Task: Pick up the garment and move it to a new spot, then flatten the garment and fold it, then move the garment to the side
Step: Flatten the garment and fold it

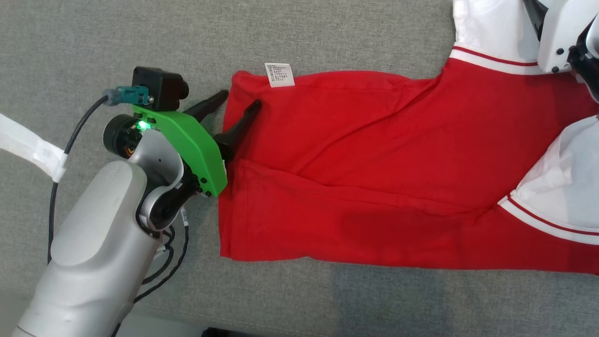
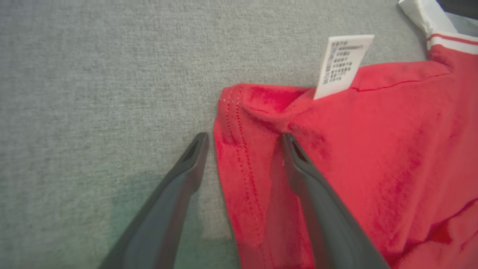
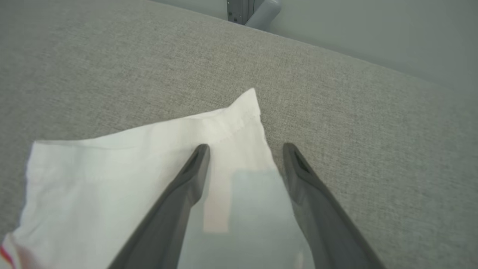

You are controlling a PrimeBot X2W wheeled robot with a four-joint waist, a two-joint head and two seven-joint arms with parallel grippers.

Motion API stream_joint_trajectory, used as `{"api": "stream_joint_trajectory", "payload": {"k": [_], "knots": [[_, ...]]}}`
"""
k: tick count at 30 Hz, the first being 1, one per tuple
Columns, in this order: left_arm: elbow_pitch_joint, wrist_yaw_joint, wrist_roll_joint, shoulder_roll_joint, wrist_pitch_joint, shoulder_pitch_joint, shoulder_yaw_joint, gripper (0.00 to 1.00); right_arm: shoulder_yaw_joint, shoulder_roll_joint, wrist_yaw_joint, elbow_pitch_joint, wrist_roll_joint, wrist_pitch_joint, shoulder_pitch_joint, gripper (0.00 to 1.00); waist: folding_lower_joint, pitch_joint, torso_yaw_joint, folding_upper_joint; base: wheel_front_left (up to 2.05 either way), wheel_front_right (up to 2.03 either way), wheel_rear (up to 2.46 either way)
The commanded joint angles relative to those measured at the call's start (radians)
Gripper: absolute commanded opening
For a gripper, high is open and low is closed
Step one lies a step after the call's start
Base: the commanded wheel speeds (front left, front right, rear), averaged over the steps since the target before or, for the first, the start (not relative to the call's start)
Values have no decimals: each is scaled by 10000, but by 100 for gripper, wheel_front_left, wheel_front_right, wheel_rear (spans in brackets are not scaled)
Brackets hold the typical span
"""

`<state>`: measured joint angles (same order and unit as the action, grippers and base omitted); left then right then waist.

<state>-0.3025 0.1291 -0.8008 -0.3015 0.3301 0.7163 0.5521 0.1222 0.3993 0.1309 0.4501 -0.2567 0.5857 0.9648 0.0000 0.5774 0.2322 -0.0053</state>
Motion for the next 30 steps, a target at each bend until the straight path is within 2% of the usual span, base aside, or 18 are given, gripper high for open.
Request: {"api": "stream_joint_trajectory", "payload": {"k": [1, 10, 11, 12, 13, 14, 16, 20, 30], "knots": [[-150, 15, -132, 92, -20, 129, 206, 100, -12, 58, -4, 139, 97, -114, 204, 100, 0, 138, 78, 53, 0, 0, 0], [-419, 24, -757, -103, -433, 760, 1197, 100, 295, -214, -4, 1035, 329, -730, 563, 100, 0, 275, -60, 53, 0, 0, 0], [-457, 24, -812, -135, -479, 805, 1310, 92, 369, -252, -4, 1110, 301, -778, 556, 100, 0, 265, -79, 53, 0, 0, 0], [-495, 24, -863, -162, -535, 837, 1388, 54, 450, -261, -3, 1175, 259, -839, 569, 100, 0, 251, -95, 53, 0, 0, 0], [-526, 24, -910, -188, -631, 876, 1455, 31, 513, -267, -1, 1244, 215, -907, 586, 79, 0, 231, -112, 53, 0, 0, 0], [-558, 26, -968, -222, -703, 913, 1529, 0, 585, -285, -1, 1304, 136, -992, 591, 0, 0, 203, -133, 53, 0, 0, 0], [-585, 25, -1063, -308, -949, 980, 1615, 0, 656, -310, -3, 1395, -94, -1200, 576, 0, 0, 126, -192, 53, 0, 0, 0], [-1074, -56, -1128, -442, -1684, 1122, 1122, 0, 763, -278, -7, 1364, -493, -1722, 667, 0, 0, -38, -369, 53, 0, 0, 0], [-1644, -243, -1214, -707, -2290, 642, 751, 0, 429, 272, -7, 971, -1801, -2695, 26, 0, 0, -857, -749, 53, 0, 0, 0]]}}
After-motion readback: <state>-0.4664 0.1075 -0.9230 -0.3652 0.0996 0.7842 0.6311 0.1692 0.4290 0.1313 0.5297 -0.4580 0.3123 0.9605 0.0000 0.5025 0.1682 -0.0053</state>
